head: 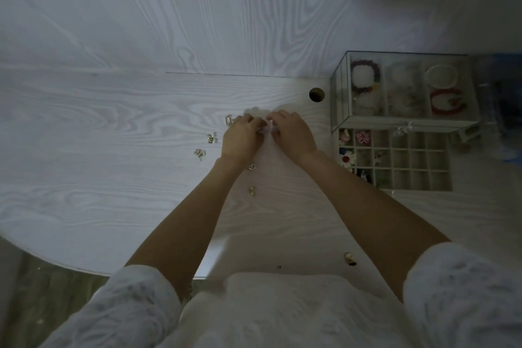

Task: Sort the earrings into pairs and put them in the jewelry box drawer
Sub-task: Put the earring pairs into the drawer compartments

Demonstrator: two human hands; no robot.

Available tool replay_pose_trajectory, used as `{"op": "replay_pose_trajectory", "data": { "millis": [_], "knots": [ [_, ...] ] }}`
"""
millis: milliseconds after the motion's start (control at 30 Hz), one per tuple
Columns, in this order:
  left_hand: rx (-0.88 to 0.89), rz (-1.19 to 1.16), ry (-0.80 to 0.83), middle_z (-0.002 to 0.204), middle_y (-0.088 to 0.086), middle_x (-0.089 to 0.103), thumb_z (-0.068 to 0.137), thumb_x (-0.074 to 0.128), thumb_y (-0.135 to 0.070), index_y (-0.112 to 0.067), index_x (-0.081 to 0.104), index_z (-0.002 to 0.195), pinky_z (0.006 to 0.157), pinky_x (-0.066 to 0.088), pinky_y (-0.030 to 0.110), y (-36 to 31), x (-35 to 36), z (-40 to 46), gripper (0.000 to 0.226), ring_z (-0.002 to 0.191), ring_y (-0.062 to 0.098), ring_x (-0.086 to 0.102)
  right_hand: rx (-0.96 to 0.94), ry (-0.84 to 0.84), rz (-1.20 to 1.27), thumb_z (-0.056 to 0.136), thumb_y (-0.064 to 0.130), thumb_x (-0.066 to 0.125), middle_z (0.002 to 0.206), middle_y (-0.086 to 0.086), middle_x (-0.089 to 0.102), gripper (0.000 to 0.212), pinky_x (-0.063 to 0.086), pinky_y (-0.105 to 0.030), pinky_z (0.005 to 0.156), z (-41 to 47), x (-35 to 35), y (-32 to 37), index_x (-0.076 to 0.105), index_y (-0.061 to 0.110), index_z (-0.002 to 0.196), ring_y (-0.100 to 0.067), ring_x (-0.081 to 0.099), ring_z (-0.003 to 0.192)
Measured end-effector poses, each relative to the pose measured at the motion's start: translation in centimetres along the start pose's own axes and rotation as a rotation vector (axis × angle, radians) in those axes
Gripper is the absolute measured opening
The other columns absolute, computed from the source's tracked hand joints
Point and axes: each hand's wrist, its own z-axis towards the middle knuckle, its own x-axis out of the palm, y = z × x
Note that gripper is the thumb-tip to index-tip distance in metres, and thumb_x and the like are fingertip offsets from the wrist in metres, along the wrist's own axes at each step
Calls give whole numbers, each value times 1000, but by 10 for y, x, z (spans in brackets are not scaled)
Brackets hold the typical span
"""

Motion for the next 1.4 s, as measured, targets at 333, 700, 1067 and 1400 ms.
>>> {"op": "replay_pose_trajectory", "data": {
  "millis": [333, 700, 1067, 1400],
  "knots": [
    [30, 40, 141, 100, 18, 62, 80, 57, -4, -4, 63, 99, 72, 43, 35, -34, 9, -27, 20, 87, 35, 59, 5, -38, 64, 86, 2, 56, 84, -15, 61, 9, 47, -36, 64, -98, -13, -24, 64, 1, 83, -26, 56, 75],
    [257, -227, -13, 87, 8, 67, 81, 65, -12, -13, 64, 92, 61, 52, 32, -146, 26, -25, 11, 69, 21, 64, 442, -488, 332, 89, 16, 60, 91, -13, 65, 14, 47, -26, 73, -151, -94, -107, 65, 5, 95, -17, 58, 79],
    [285, -101, 58, 100, 14, 71, 83, 64, -13, -9, 67, 106, 75, 52, 40, -207, 69, 6, 23, 88, 34, 65, 622, -494, 496, 82, 13, 66, 95, -14, 70, 18, 52, -44, 81, -126, -101, -135, 64, 7, 98, -26, 64, 88],
    [318, -50, 79, 109, 15, 67, 77, 65, -3, -7, 66, 107, 78, 54, 44, -197, 70, -5, 30, 100, 34, 61, 661, -488, 611, 82, 2, 61, 100, -14, 67, 22, 53, -38, 83, -131, -103, -128, 58, 3, 104, -24, 63, 92]
  ]
}}
